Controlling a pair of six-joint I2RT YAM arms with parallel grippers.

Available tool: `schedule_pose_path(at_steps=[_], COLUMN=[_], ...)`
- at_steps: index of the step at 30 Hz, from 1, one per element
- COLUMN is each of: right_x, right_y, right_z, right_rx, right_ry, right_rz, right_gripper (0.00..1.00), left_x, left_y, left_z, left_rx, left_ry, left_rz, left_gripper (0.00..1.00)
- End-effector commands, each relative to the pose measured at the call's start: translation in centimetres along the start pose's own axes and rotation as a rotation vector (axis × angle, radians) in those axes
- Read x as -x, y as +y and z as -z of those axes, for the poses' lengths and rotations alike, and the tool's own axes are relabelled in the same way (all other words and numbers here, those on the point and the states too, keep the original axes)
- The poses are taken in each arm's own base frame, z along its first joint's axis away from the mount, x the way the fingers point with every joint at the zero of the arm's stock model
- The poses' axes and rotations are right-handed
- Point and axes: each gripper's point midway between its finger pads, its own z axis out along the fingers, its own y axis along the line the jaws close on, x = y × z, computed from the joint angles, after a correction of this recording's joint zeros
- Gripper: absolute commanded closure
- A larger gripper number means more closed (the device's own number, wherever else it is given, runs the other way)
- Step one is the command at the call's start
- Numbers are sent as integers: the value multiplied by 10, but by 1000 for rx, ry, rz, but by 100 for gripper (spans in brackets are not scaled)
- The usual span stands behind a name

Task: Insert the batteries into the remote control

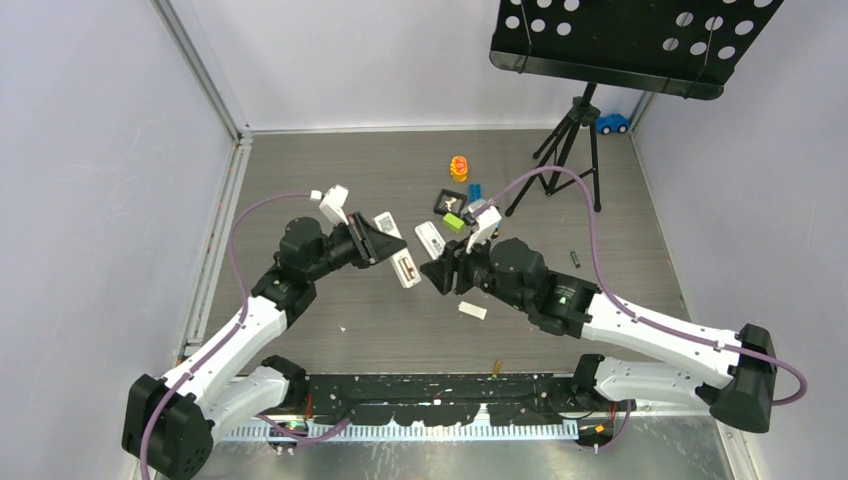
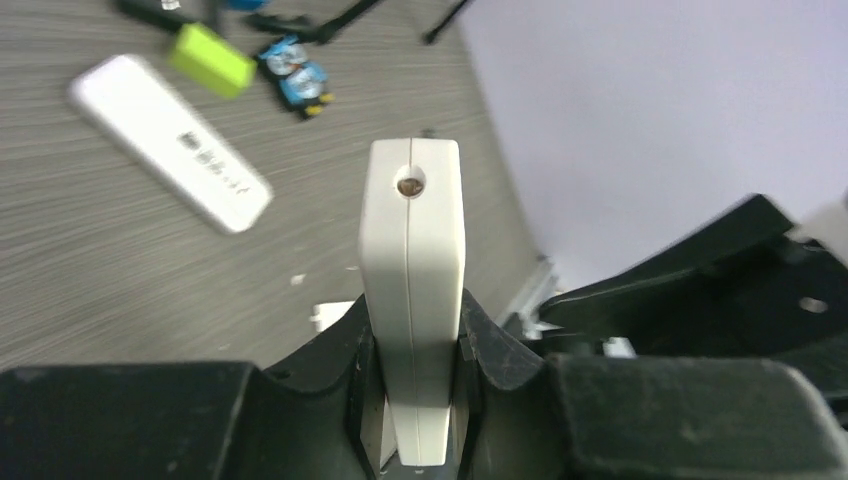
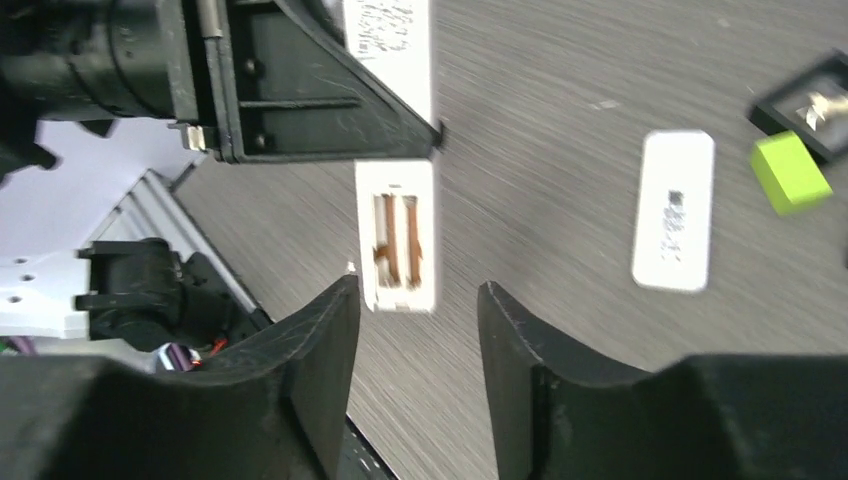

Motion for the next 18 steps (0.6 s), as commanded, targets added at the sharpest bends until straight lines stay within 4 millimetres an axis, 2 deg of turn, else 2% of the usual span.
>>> schedule_pose_path(at_steps=[1, 7, 10, 14, 18], right_x=[-9, -67, -105, -156, -188], right_y=[-36, -99, -120, -122, -108], right_z=[24, 64, 90, 113, 126], right_rx=[-186, -581, -767, -866, -831], right_ry=[-1, 208, 385, 607, 706], right_rz=[-106, -224, -256, -316, -442], right_gripper=[45, 39, 39, 39, 39], left_x=[8, -1, -4, -7, -10], left_y=[48, 58, 58, 59, 62], left_z=[6, 3, 3, 4, 8], left_rx=[245, 244, 234, 228, 231], left_ry=[-45, -34, -31, -32, -35], left_rz=[-87, -67, -60, -56, -58], left_gripper=[100, 100, 100, 100, 100])
